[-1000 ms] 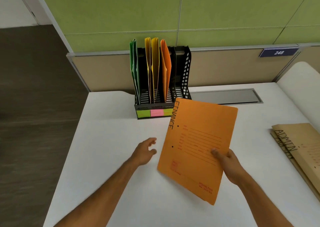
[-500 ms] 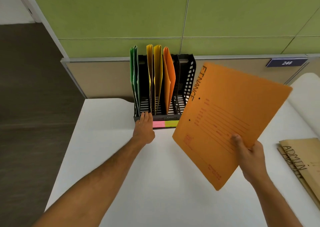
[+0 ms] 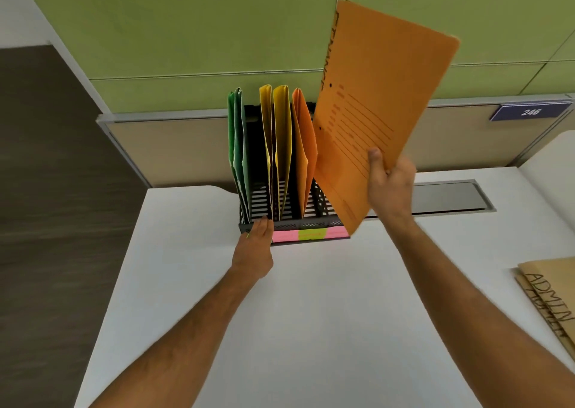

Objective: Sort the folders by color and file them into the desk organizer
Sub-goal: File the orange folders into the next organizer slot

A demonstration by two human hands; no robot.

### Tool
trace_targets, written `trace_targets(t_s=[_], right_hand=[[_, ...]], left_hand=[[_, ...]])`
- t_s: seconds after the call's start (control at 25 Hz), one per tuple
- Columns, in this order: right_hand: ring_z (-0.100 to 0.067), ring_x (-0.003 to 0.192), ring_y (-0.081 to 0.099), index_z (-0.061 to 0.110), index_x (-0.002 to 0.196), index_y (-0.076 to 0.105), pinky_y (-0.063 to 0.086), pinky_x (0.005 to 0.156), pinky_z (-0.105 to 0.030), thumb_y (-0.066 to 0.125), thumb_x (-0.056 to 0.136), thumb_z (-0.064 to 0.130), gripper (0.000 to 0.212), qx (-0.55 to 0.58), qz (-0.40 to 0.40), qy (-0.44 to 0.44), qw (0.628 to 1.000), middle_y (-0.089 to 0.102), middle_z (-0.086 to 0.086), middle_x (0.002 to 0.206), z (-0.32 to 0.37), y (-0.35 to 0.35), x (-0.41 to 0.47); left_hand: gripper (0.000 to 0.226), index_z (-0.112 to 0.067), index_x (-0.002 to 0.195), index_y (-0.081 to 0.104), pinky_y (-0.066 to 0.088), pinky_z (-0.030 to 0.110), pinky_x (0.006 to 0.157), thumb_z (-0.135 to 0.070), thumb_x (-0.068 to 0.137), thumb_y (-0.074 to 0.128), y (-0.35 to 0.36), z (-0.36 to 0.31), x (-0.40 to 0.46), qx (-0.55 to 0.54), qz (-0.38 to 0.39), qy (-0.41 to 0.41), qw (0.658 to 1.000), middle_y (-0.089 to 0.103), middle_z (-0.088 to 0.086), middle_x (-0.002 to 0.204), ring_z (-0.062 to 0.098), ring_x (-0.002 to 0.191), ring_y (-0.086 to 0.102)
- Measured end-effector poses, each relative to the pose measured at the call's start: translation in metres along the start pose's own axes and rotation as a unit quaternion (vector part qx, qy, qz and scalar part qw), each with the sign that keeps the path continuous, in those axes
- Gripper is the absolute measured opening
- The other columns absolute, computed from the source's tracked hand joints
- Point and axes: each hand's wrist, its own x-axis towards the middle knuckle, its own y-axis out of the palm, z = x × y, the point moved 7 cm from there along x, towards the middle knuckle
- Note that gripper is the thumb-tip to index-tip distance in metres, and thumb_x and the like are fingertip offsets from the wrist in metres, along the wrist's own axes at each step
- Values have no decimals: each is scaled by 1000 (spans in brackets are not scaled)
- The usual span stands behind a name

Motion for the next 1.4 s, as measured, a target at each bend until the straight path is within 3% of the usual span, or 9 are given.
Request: trace_targets(t_s=[0.12, 0.2, 0.36, 0.52, 0.68, 0.92, 1.12, 1.24, 1.4], right_hand=[[-7, 67, 56, 10, 99, 61, 48, 57, -28, 44, 104, 35, 31, -39, 8, -35, 999, 61, -1, 86, -7, 45, 17], [-5, 72, 56, 7, 108, 60, 44, 62, -17, 40, 103, 42, 41, -47, 17, -30, 998, 64, -5, 94, -17, 71, 25], [-12, 92, 63, 13, 129, 51, 54, 77, -21, 37, 103, 49, 46, -28, 30, -8, 999, 64, -6, 116, -35, 111, 27], [1, 78, 59, 17, 125, 51, 49, 66, -11, 34, 101, 56, 49, -23, 32, 21, 999, 63, 2, 104, -62, 134, 15], [1, 66, 60, 14, 124, 54, 48, 58, -15, 36, 105, 45, 41, -73, 68, 70, 993, 61, 9, 88, -101, 144, 5], [-18, 70, 63, 8, 110, 57, 54, 69, -33, 40, 106, 28, 27, -240, 257, 107, 930, 64, -6, 88, -157, 167, -33], [-21, 79, 62, 10, 109, 59, 45, 59, -22, 48, 103, 25, 20, -192, 276, 121, 934, 62, -2, 87, -151, 162, -33], [-24, 90, 68, 11, 120, 60, 59, 82, -38, 49, 102, 17, 22, -133, 266, 121, 947, 70, -5, 102, -139, 145, -53], [-25, 137, 47, 14, 148, 44, 37, 113, -37, 52, 101, 19, 47, -170, 256, 110, 945, 52, -7, 148, -139, 103, -106]], left_hand=[[86, -12, 160, 6, 26, 40, 121, -17, 93, 59, 2, -1, 0, -8, -6, 1, 1000, 8, 5, 168, 24, 154, 10], [86, -13, 160, 5, 25, 39, 122, -17, 94, 59, 2, -1, 1, -10, -13, 0, 1000, 6, 5, 168, 23, 155, 8], [86, -13, 160, 5, 24, 38, 122, -17, 94, 60, 3, 0, 1, -8, -21, 2, 1000, 6, 5, 168, 23, 155, 8], [87, -13, 160, 6, 26, 40, 122, -17, 93, 62, 6, -1, 2, -4, -23, 0, 1000, 9, 5, 168, 24, 154, 10], [86, -13, 160, 8, 27, 40, 122, -16, 93, 62, 5, 0, 4, -8, -24, 0, 1000, 12, 6, 167, 24, 154, 12], [85, -15, 160, 9, 24, 39, 122, -15, 93, 61, 9, 2, 5, -19, -30, -2, 999, 13, 4, 168, 23, 154, 12], [86, -15, 160, 8, 22, 39, 123, -17, 94, 62, 9, 3, 5, -16, -20, -1, 1000, 12, 4, 168, 23, 154, 11], [87, -16, 160, 4, 20, 39, 124, -17, 94, 61, 6, 1, 3, -25, 0, -4, 1000, 6, 4, 169, 23, 155, 6], [88, -16, 160, -1, 14, 38, 125, -18, 97, 59, 2, -5, -19, -43, 23, -4, 999, -5, 3, 169, 22, 155, -2]])
